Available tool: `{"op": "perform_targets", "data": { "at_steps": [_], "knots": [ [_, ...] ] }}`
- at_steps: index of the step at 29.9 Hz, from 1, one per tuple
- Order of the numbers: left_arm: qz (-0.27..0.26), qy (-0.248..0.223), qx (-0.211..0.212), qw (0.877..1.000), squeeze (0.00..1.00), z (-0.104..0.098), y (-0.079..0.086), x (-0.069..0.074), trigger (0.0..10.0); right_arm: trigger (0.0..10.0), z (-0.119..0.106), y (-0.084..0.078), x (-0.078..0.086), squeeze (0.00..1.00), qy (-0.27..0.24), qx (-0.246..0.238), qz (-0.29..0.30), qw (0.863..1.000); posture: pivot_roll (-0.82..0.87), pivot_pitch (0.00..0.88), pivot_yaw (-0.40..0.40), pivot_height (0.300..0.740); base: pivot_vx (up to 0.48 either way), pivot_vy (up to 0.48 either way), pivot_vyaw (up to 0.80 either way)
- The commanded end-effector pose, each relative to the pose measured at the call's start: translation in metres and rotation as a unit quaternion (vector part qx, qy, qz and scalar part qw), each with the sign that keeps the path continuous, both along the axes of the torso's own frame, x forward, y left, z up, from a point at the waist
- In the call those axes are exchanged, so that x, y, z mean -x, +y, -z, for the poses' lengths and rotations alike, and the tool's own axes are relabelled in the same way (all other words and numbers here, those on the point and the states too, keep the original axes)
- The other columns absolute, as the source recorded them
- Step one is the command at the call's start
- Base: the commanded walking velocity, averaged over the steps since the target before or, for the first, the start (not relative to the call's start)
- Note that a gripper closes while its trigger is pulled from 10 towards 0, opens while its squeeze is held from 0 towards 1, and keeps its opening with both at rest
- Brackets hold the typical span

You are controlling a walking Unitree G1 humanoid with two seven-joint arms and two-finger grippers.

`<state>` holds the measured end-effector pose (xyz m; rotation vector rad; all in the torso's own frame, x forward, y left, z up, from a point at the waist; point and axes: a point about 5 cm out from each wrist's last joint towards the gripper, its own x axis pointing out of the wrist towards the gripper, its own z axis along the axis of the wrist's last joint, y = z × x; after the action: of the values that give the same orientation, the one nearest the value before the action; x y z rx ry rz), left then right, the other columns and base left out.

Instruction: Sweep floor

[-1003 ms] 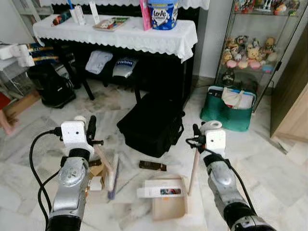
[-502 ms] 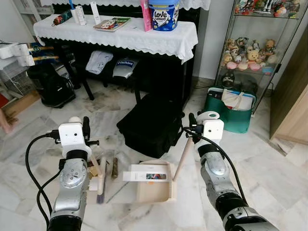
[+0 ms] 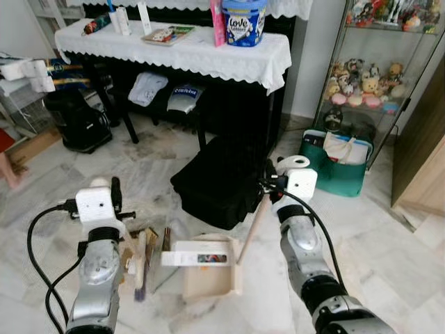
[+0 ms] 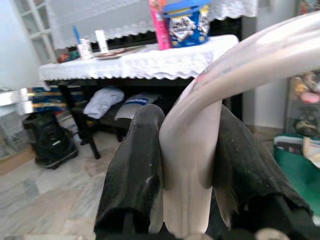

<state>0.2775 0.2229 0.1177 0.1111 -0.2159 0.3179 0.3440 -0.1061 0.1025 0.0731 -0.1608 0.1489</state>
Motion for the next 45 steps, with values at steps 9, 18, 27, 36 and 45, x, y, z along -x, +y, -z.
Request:
{"op": "perform_targets", "data": {
  "at_steps": [9,18,27,36,45],
  "knots": [
    [-0.014,-0.042,-0.008,0.999,0.00,-0.015,0.001,0.003,10.0,10.0,-0.017,-0.001,-0.007,0.00,-0.033,-0.011,-0.005,0.999,0.15,0.000,0.015,0.740,0.000,0.000,0.00],
    [0.055,-0.042,0.004,0.998,0.00,-0.015,-0.021,-0.017,10.0,10.0,-0.016,-0.027,-0.005,0.00,-0.041,-0.004,0.045,0.998,0.04,0.000,0.040,0.740,0.000,0.000,0.00],
    [0.118,-0.042,0.006,0.992,0.00,-0.021,-0.046,-0.038,10.0,10.0,-0.024,-0.067,-0.004,0.00,-0.058,0.020,0.105,0.993,-0.03,0.000,0.071,0.740,0.000,0.000,0.00],
    [0.075,-0.038,0.016,0.996,0.00,-0.012,-0.030,-0.031,10.0,10.0,-0.029,-0.052,-0.010,0.00,-0.054,0.025,0.080,0.995,-0.01,0.000,0.044,0.740,0.000,0.000,0.00],
    [0.085,-0.042,0.015,0.995,0.00,-0.020,-0.028,-0.038,10.0,10.0,-0.031,-0.049,-0.010,0.00,-0.062,0.015,0.095,0.993,-0.01,0.000,0.099,0.740,0.000,0.000,0.39]
  ]
}}
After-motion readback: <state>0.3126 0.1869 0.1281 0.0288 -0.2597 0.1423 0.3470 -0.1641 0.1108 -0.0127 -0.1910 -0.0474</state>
